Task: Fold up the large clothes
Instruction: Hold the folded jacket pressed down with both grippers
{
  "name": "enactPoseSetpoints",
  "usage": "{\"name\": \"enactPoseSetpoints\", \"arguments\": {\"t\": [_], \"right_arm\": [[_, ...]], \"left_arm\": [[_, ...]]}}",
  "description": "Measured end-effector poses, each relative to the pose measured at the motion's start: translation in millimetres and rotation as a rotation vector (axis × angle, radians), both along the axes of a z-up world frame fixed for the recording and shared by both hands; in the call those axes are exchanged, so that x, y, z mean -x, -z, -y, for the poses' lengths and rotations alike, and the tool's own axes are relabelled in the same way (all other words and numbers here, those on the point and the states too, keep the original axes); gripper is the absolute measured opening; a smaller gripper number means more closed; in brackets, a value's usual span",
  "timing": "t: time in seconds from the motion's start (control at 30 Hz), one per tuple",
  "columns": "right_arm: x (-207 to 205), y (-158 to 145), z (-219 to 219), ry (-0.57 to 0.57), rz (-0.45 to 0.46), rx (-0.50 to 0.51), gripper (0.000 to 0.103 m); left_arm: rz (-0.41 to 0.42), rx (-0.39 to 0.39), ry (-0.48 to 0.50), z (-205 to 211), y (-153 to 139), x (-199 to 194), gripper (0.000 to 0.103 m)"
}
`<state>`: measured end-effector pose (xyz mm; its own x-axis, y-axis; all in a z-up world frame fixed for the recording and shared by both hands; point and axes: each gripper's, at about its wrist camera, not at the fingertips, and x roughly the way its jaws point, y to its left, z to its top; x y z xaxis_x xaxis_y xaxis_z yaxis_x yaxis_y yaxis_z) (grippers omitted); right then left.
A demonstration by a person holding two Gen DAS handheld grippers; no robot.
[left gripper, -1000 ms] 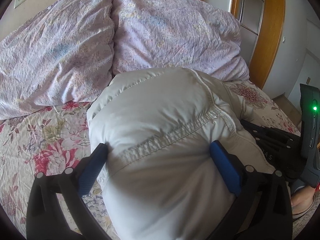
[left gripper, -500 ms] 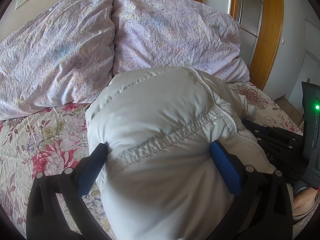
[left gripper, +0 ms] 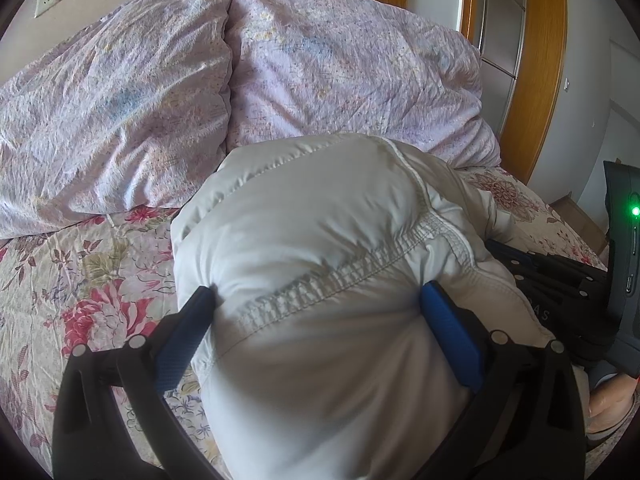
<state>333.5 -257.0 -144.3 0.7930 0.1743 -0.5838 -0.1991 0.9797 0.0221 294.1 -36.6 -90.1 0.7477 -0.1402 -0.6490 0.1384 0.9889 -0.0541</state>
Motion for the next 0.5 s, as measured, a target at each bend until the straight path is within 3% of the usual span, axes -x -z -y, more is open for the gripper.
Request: {"name": "enactPoseSetpoints", "arguments": {"t": [0.5], "right_arm": [[-1.0, 0.2, -0.5, 0.000, 0.008, 0.004, 0.013]], "left_arm": [[0.013, 0.010, -0.005, -1.2, 1.4, 0.1, 0.101]]}}
